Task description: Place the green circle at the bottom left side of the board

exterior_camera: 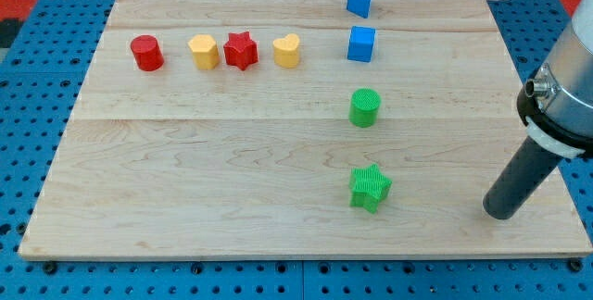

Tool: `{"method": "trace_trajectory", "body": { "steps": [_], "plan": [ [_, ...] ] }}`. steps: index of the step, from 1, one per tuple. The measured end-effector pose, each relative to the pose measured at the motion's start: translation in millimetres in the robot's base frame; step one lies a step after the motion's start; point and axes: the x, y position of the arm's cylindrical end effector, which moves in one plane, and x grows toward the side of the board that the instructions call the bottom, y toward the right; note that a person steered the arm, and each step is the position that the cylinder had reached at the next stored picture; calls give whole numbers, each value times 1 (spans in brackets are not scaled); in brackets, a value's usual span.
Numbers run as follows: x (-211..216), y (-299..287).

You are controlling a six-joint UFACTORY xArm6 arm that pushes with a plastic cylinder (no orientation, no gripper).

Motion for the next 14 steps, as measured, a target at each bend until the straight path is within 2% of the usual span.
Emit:
{"method": "trace_trajectory", "body": {
  "steps": [1, 2, 3, 4, 7, 11, 12, 13, 14],
  "plan": [
    [0, 0],
    [-19, 14],
    [-80, 22],
    [-123, 24],
    [-133, 18],
    [-153, -29],
    [-153, -106],
    [-154, -159],
    [-143, -170]
  ]
}}
